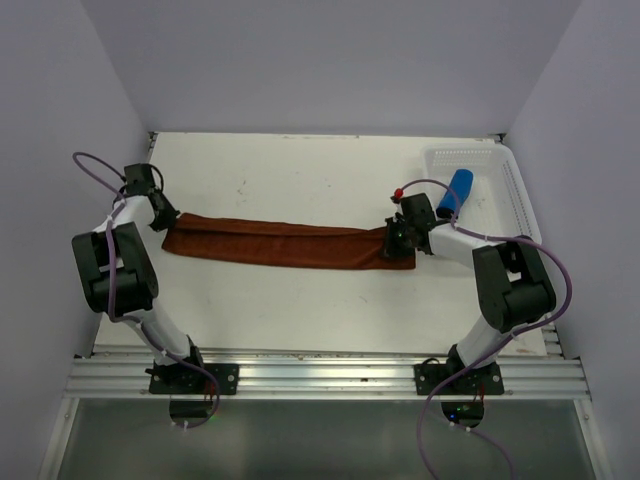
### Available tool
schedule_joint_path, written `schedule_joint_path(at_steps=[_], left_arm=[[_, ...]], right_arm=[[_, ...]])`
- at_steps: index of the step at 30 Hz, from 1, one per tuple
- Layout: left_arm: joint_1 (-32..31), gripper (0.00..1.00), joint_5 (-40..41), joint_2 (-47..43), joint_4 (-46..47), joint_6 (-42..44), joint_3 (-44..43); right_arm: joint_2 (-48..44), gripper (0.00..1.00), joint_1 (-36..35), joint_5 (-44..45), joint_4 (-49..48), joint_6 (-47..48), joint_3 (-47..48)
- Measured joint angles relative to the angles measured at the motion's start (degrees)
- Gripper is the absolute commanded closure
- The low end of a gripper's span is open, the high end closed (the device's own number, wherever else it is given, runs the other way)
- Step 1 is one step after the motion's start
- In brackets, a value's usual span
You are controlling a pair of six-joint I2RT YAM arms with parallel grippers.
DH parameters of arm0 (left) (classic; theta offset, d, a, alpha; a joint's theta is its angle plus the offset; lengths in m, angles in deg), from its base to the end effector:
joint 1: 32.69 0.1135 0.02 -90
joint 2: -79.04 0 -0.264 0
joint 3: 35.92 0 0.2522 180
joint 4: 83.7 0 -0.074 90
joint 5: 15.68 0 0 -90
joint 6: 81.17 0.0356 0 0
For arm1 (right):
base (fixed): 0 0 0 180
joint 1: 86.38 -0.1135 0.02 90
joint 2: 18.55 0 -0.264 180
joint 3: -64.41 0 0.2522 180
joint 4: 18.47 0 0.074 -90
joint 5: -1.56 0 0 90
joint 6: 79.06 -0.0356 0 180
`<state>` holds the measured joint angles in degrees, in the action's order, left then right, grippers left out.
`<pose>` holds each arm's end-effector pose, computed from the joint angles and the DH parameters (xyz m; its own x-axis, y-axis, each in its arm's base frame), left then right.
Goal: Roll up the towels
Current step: Fold the towel
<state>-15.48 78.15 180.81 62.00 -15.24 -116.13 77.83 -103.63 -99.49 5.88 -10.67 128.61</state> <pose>0.3526 0.1117 0.1886 -0.5869 -0.6078 -0.5350 -0.6247 0.7602 -0.1784 0.3063 0.1023 0.1507 -0.8850 0.1037 -0.4539 -0.0710 0.9334 0.3518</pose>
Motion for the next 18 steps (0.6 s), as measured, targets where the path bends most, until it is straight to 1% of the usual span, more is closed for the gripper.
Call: schedule_joint_path(at_steps=[9, 13, 14, 16, 17, 18], left_arm=[[0.0, 1.0, -3.41, 4.85, -0.22, -3.45, -6.34], [0.0, 0.97, -4.9, 7.72, -0.11, -4.76, -9.38], [0.0, 0.95, -5.14, 8.28, -0.11, -4.94, -9.84], [0.0, 0.84, -5.57, 9.57, -0.09, -5.4, -10.62], [0.0, 0.76, -5.77, 10.03, -0.07, -5.6, -10.91], [0.0, 0.64, -5.99, 10.64, -0.02, -5.84, -11.19]], right_arm=[[0.0, 1.0, 0.0, 0.0, 0.04, 0.31, 0.04], [0.0, 1.0, 0.0, 0.02, 0.13, 0.55, 0.11], [0.0, 1.0, 0.0, 0.02, 0.15, 0.68, 0.11], [0.0, 1.0, 0.0, 0.07, 0.22, 0.85, 0.15], [0.0, 1.0, 0.0, 0.07, 0.28, 0.9, 0.2], [0.0, 0.99, 0.0, 0.11, 0.44, 0.94, 0.26]])
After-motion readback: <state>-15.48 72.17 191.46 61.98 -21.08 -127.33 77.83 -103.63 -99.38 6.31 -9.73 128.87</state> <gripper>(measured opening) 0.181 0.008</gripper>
